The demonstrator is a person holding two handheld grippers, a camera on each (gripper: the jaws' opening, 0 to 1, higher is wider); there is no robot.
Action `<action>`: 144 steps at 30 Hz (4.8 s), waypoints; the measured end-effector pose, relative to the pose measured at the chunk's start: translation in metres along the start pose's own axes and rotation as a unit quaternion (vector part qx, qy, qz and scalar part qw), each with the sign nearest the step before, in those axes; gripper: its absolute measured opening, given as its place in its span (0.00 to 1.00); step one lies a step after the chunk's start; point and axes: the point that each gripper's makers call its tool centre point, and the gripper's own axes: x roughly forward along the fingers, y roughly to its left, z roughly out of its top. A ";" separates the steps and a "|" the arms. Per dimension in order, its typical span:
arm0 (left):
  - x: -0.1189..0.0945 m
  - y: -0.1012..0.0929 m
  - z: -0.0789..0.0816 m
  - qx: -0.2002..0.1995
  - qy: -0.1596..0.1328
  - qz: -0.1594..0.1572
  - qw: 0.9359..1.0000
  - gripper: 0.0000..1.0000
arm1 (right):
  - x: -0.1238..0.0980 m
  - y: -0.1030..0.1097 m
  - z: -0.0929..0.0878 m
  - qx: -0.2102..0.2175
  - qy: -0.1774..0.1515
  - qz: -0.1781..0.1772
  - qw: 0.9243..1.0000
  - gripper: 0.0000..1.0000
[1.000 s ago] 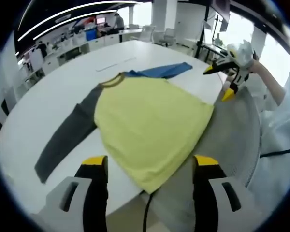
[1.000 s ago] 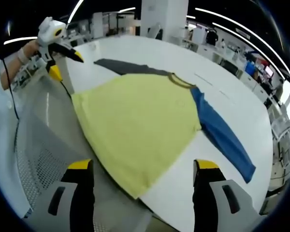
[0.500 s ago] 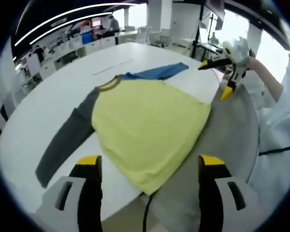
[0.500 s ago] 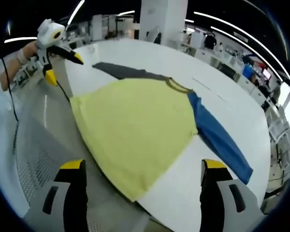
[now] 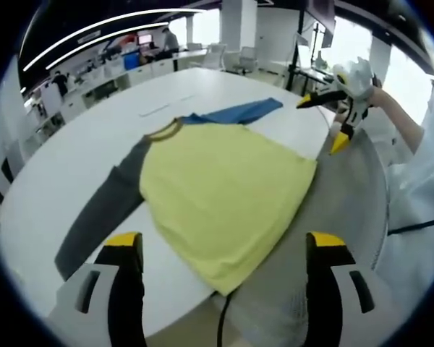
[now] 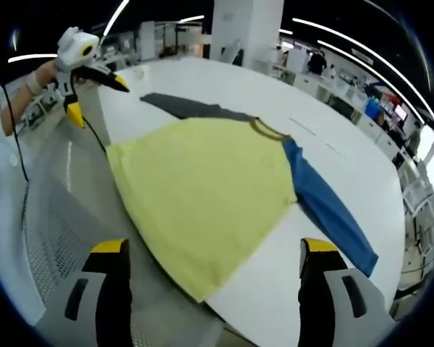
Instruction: Fold the garment on the visible template until the final outline fits inside the template.
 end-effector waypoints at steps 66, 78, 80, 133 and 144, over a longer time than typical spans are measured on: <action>-0.005 0.005 0.019 -0.020 -0.020 0.016 0.999 0.96 | -0.002 -0.106 -0.010 0.073 -0.048 -0.045 0.995 0.69; -0.007 0.003 0.019 -0.034 -0.025 0.019 0.999 0.93 | -0.004 -0.149 -0.020 0.083 -0.046 -0.083 0.992 0.56; -0.008 0.004 0.019 -0.036 -0.025 0.021 0.999 0.92 | -0.004 -0.153 -0.023 0.086 -0.044 -0.084 0.992 0.55; -0.017 0.013 0.016 -0.061 -0.018 0.049 0.997 0.84 | 0.013 -0.325 -0.120 0.203 0.035 -0.133 0.969 0.34; -0.015 0.021 0.012 -0.065 -0.009 0.048 0.997 0.82 | 0.008 -0.349 -0.152 0.225 0.090 -0.166 0.956 0.27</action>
